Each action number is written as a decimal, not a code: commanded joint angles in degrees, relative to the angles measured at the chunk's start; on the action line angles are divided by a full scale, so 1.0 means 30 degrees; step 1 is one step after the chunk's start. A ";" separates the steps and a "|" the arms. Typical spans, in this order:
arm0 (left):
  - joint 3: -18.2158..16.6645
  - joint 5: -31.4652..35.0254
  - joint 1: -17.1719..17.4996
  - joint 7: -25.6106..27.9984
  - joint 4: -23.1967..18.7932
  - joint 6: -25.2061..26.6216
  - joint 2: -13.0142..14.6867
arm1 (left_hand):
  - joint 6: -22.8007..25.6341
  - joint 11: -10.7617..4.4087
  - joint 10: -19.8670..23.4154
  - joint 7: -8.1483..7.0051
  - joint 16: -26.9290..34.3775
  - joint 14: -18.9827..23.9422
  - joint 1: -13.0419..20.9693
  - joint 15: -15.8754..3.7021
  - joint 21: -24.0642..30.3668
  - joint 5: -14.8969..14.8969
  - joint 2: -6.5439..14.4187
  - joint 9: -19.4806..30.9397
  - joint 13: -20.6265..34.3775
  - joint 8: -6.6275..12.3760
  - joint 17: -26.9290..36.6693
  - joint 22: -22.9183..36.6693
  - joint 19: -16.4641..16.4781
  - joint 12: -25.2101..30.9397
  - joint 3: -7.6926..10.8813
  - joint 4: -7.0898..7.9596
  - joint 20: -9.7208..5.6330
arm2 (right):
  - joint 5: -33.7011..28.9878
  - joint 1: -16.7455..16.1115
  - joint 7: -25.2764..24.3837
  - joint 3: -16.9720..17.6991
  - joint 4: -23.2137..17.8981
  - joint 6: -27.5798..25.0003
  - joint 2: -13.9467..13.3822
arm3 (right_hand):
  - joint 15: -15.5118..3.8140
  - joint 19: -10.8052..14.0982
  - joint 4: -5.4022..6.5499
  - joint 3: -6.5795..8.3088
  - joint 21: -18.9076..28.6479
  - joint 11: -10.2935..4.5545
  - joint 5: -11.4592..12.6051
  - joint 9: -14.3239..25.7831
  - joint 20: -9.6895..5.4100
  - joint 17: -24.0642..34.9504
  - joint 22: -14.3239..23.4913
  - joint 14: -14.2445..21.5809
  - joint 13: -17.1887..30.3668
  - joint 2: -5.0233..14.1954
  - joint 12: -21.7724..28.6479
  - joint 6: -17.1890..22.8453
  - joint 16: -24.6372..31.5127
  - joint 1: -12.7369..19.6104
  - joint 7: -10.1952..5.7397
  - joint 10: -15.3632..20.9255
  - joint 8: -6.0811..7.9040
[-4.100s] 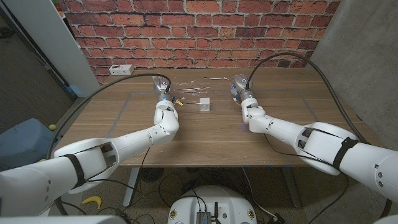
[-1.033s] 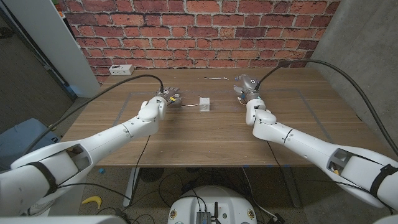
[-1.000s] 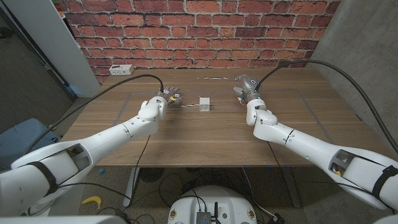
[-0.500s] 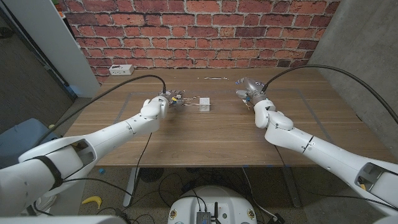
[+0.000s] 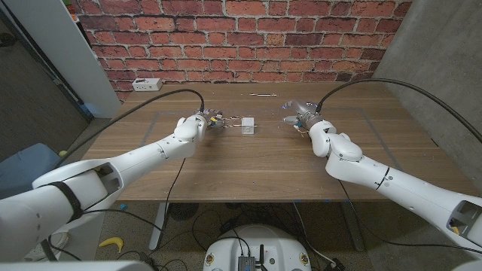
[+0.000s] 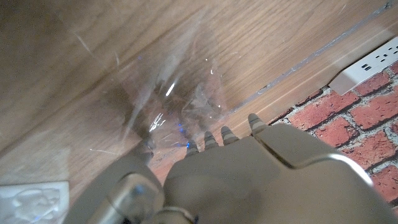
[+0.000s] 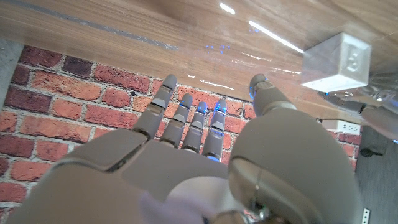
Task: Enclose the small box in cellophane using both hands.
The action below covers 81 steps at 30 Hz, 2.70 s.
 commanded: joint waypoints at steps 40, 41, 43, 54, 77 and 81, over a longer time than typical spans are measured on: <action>0.0010 -0.0458 -0.0199 -0.0001 -0.0162 0.0327 0.0129 | -0.4586 0.0144 -0.3715 0.0189 0.0182 -0.3860 0.0003 0.0271 0.0184 0.0179 0.0271 0.0061 0.0053 0.0303 0.0023 0.0066 -0.2290 0.0292 -0.0058 -0.0027 -0.0023 | -0.9802 0.1535 0.9245 -0.2680 0.4138 0.0899 0.2262 | -0.0905 -0.2011 -0.0411 0.1441 0.0045 -0.0853 0.1722 -0.0064 0.0158 -0.1268 -0.0150 -0.2554 -0.0249 -0.0996 0.0253 -0.2334 0.0024 0.2396 -0.1740 -0.1724 0.0455; -0.0010 -0.0467 -0.0183 0.0017 -0.0196 0.0324 0.0143 | -0.4598 0.0153 -0.3736 0.0172 0.0179 -0.3877 -0.0013 0.0272 0.0184 0.0178 0.0266 0.0060 0.0053 0.0298 0.0025 0.0067 -0.2306 0.0287 -0.0069 -0.0020 -0.0031 | -0.9786 0.1550 0.9347 -0.2642 0.4264 0.0937 0.2305 | -0.0957 -0.1960 -0.0393 0.1472 0.0059 -0.0856 0.1732 -0.0066 0.0143 -0.1304 -0.0150 -0.2472 -0.0255 -0.1023 0.0286 -0.2147 0.0052 0.2473 -0.1663 -0.1620 0.0512; -0.0046 -0.0494 -0.0161 0.0011 -0.0263 0.0304 0.0178 | -0.4580 0.0154 -0.3726 0.0177 0.0187 -0.3869 -0.0032 0.0270 0.0189 0.0176 0.0260 0.0060 0.0053 0.0305 0.0028 0.0068 -0.2313 0.0296 -0.0081 -0.0010 -0.0032 | -0.9219 0.1455 0.9297 -0.2288 0.4397 0.1170 0.2344 | -0.0959 -0.1868 -0.0343 0.1506 0.0085 -0.0875 0.1737 -0.0071 0.0102 -0.1356 -0.0149 -0.2322 -0.0262 -0.1068 0.0387 -0.1940 0.0107 0.2543 -0.1627 -0.1325 0.0558; -0.0281 -0.0754 -0.0002 -0.0109 -0.0629 0.0113 0.0379 | -0.4517 0.0093 -0.3730 0.0117 0.0207 -0.3886 -0.0146 0.0204 0.0217 0.0156 0.0185 0.0057 0.0052 0.0324 0.0036 0.0074 -0.2364 0.0320 -0.0171 0.0023 -0.0045 | -0.9514 0.0910 0.3882 -0.1945 0.6163 0.2368 0.2816 | -0.3044 0.0984 0.0050 0.1101 0.0776 -0.2146 0.1131 -0.0130 -0.1270 -0.1494 -0.0069 0.1411 -0.0342 0.0464 0.1597 0.5827 0.1831 0.3687 -0.1990 0.4229 0.2099; -0.0526 -0.0602 0.0322 -0.0502 -0.1365 0.0192 0.0803 | -0.4496 0.0053 -0.3746 0.0109 0.0226 -0.3907 -0.0330 0.0173 0.0275 0.0123 0.0037 0.0052 0.0050 0.0316 0.0042 0.0081 -0.2412 0.0351 -0.0328 0.0051 -0.0040 | -0.9930 0.3178 -0.6841 -0.2460 1.1120 0.7274 0.3882 | -0.3709 0.2850 -0.0138 -0.0579 0.1336 -0.2768 -0.0145 -0.0078 -0.2458 -0.0901 0.0063 0.4302 -0.0367 0.2026 0.2155 1.1725 0.3637 0.5545 -0.0896 0.8737 0.2648; -0.0553 -0.0559 0.0362 -0.0562 -0.1418 0.0265 0.0826 | -0.4504 0.0052 -0.3750 0.0094 0.0229 -0.3911 -0.0367 0.0176 0.0279 0.0118 0.0005 0.0050 0.0049 0.0310 0.0040 0.0082 -0.2450 0.0357 -0.0364 0.0048 -0.0025 | -1.0164 0.3659 -0.7571 -0.2663 1.1514 0.7655 0.3904 | -0.3717 0.2915 -0.0161 -0.0627 0.1366 -0.2773 -0.0156 -0.0080 -0.2490 -0.0869 0.0069 0.4382 -0.0366 0.2035 0.2149 1.1760 0.3682 0.5628 -0.0902 0.8815 0.2607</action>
